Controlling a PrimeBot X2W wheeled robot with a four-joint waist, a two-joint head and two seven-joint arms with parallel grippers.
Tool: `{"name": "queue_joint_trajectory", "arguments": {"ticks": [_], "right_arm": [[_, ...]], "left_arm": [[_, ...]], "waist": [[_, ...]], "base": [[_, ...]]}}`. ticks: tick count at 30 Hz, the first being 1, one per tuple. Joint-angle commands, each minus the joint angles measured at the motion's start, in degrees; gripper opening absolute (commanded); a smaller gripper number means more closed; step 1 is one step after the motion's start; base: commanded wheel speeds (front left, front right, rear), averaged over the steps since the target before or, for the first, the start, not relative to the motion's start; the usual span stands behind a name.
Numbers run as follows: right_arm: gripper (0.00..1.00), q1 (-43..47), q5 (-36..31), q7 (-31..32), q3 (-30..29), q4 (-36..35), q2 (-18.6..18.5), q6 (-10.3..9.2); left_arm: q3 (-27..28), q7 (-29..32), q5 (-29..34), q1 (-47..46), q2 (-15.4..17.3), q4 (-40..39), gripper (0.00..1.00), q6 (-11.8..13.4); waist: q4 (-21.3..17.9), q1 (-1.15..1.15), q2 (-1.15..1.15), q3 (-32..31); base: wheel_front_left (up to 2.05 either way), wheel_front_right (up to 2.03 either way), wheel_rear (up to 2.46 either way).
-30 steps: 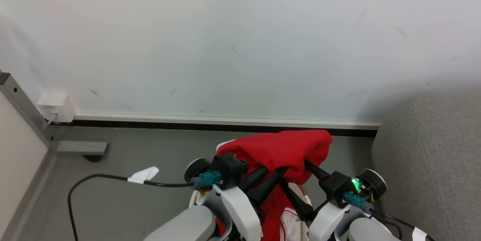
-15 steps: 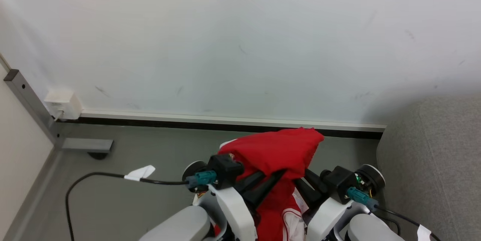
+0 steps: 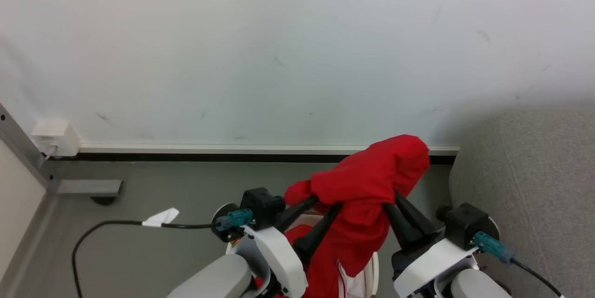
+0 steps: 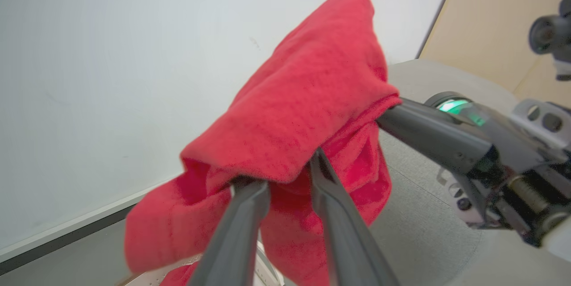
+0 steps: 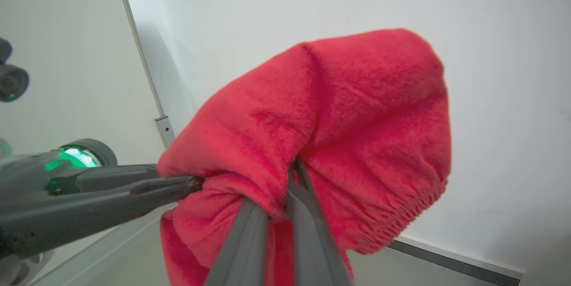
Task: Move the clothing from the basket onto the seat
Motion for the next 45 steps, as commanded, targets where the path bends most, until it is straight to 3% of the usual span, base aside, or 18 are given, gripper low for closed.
{"name": "queue_joint_trajectory", "arguments": {"ticks": [1,6,11,23,35,45], "right_arm": [[0.0,0.24,0.41,-0.31,-1.19,-0.28,-0.92,-0.24],[0.0,0.36,0.95,-0.28,-5.08,-0.03,-0.99,-0.23],[0.0,0.28,0.15,-0.21,-7.94,-0.76,-2.06,-0.22],[0.0,2.95,-1.22,-0.2,-11.99,-4.64,-4.23,-0.21],[0.0,7.4,-3.3,-0.2,-16.95,-11.3,-1.68,-0.21],[0.0,8.45,-3.29,-0.2,-18.47,-12.61,-2.14,-0.21]], "left_arm": [[0.37,-0.36,-0.46,1.23,0.73,0.67,1.0,0.17],[-0.01,-0.65,-0.54,1.11,0.36,-1.14,1.0,-0.23],[0.57,-1.19,1.02,1.55,1.57,-3.79,1.0,0.99],[4.15,-1.82,7.11,3.6,3.65,-7.39,1.0,2.9],[8.32,-1.84,13.1,5.83,4.33,-9.62,1.0,1.54],[10.1,-1.85,15.97,7.58,3.16,-9.16,1.0,0.14]], "waist": [[-0.7,-0.01,0.0,-0.01],[-2.72,-0.01,0.0,0.01],[-5.75,-0.01,0.0,0.19],[-17.69,-0.01,0.0,2.17],[-28.56,-0.01,0.0,5.36],[-31.89,-0.01,0.0,5.92]], "base": [[0.0,0.0,0.0],[0.0,0.0,0.0],[0.0,0.0,0.0],[0.0,0.0,0.0],[0.0,0.0,0.0],[0.0,0.0,0.0]]}}
